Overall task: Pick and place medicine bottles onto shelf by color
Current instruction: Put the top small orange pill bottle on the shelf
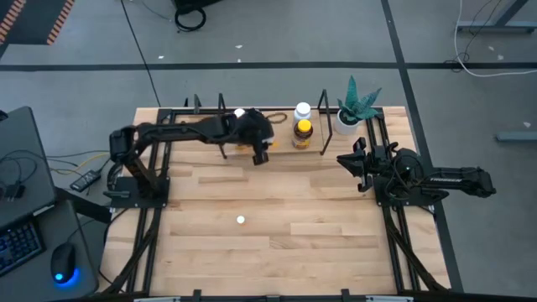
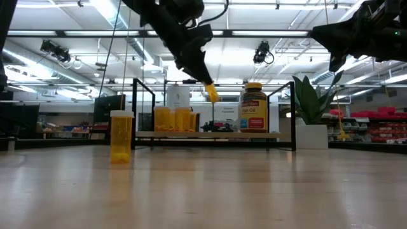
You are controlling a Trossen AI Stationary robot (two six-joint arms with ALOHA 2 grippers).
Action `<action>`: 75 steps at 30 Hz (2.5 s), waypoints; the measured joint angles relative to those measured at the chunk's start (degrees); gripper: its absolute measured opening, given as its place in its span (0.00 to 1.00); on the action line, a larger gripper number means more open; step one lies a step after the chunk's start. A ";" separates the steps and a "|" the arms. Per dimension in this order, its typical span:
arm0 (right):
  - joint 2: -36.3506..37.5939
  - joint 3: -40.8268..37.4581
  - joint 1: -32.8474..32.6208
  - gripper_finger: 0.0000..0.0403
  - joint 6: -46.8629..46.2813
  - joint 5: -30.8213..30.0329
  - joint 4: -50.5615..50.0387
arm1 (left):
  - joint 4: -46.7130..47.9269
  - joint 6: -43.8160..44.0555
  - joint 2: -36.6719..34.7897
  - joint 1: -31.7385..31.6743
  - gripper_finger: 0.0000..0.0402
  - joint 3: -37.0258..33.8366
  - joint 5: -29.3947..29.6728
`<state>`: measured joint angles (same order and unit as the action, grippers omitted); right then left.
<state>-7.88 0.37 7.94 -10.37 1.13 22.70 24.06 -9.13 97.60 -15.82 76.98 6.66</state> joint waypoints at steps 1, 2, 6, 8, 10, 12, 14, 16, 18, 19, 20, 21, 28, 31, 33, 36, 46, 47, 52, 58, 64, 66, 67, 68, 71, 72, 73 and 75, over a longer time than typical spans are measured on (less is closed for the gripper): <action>0.00 0.00 -0.02 0.14 0.00 0.00 0.00 | -1.42 -0.33 0.00 -0.85 0.33 0.06 -0.62; 0.00 -0.01 0.00 0.14 0.00 0.00 0.00 | -2.54 -0.54 0.00 -1.68 0.33 0.08 -1.14; 0.00 -0.01 -0.02 0.14 0.00 0.00 0.00 | -4.45 -0.59 0.00 -5.34 0.34 0.08 -2.10; 0.00 -0.01 -0.01 0.14 0.00 0.00 0.00 | -4.51 -0.56 0.00 -6.95 0.33 0.08 -2.30; 0.01 0.00 -0.01 0.14 0.00 0.00 0.00 | -4.96 -0.58 0.00 -8.19 0.33 0.07 -2.36; 0.00 -0.01 -0.02 0.14 0.00 0.00 0.00 | -6.63 -0.60 0.00 -9.04 0.33 0.08 -2.40; 0.00 -0.01 0.00 0.14 0.00 0.00 0.00 | -9.14 -0.63 0.51 -9.57 0.33 0.08 -2.43; 0.02 -0.01 0.00 0.14 0.00 0.00 0.00 | -10.37 -0.74 1.02 -9.98 0.33 0.06 -2.47; 0.00 -0.01 -0.02 0.14 0.00 0.00 0.00 | -14.07 -1.54 2.42 -10.11 0.34 0.21 -2.73; 0.00 -0.01 0.00 0.14 0.00 0.00 0.02 | -14.14 -1.80 3.05 -10.11 0.34 0.15 -2.92; 0.02 -0.01 0.00 0.14 -0.01 -0.01 0.02 | -14.52 -2.08 3.88 -10.15 0.33 0.12 -2.93; 0.01 -0.01 -0.01 0.14 0.00 -0.04 0.00 | -14.77 -2.20 4.90 -10.29 0.33 0.57 -2.93; 0.02 -0.01 -0.02 0.14 0.00 0.00 0.09 | -7.78 -2.64 13.54 -12.40 0.34 10.38 -2.96; 0.02 -0.01 -0.01 0.14 0.00 0.00 0.13 | -1.64 -2.26 17.31 -13.46 0.35 16.52 -2.94; 0.02 0.01 -0.02 0.14 0.00 0.00 0.13 | 2.98 -2.04 19.54 -14.25 0.35 20.49 -2.95; 0.02 -0.01 -0.02 0.14 0.00 0.00 0.13 | 9.04 -1.25 22.23 -15.23 0.34 25.11 -2.99; 0.02 0.00 -0.02 0.14 -0.01 0.00 0.13 | 12.25 -0.26 24.77 -15.53 0.35 26.59 -4.77; 0.02 -0.01 -0.02 0.14 0.00 0.00 0.13 | 12.65 -0.17 24.82 -15.53 0.35 26.54 -4.78; 0.02 -0.01 -0.01 0.14 0.00 0.00 0.13 | 12.71 -0.19 24.83 -15.47 0.34 26.57 -4.65; 0.02 -0.01 0.00 0.14 0.00 0.00 0.13 | 14.06 -0.46 24.83 -15.56 0.36 26.55 -4.59; 0.02 -0.01 0.00 0.14 -0.01 0.00 0.13 | 14.60 -0.54 24.81 -15.60 0.34 26.55 -4.11; 0.02 -0.01 0.00 0.14 0.00 0.00 0.13 | 15.13 -0.88 24.81 -15.59 0.34 26.55 -3.76; 0.01 -0.01 -0.01 0.14 -0.01 0.00 0.13 | 15.33 -1.21 24.81 -15.58 0.34 26.55 -3.38; 0.02 -0.01 -0.02 0.14 0.00 0.00 0.13 | 15.38 -1.67 24.81 -15.58 0.34 26.55 -2.85; 0.02 -0.01 -0.01 0.14 0.00 0.00 0.13 | 15.39 -1.80 24.79 -15.58 0.35 26.55 -1.98; 0.02 -0.01 -0.02 0.14 0.00 0.00 0.13 | 15.41 -1.80 24.79 -15.58 0.36 26.55 -1.90; 0.01 -0.01 0.00 0.14 -0.01 0.00 0.13 | 15.43 -1.78 24.79 -15.58 0.36 26.55 -1.82; 0.01 -0.01 -0.01 0.14 0.00 0.00 0.13 | 15.51 -1.78 24.78 -15.58 0.37 26.55 -1.77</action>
<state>-7.87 0.36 7.93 -10.37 1.13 22.83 39.58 -10.92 122.38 -31.40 103.53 4.89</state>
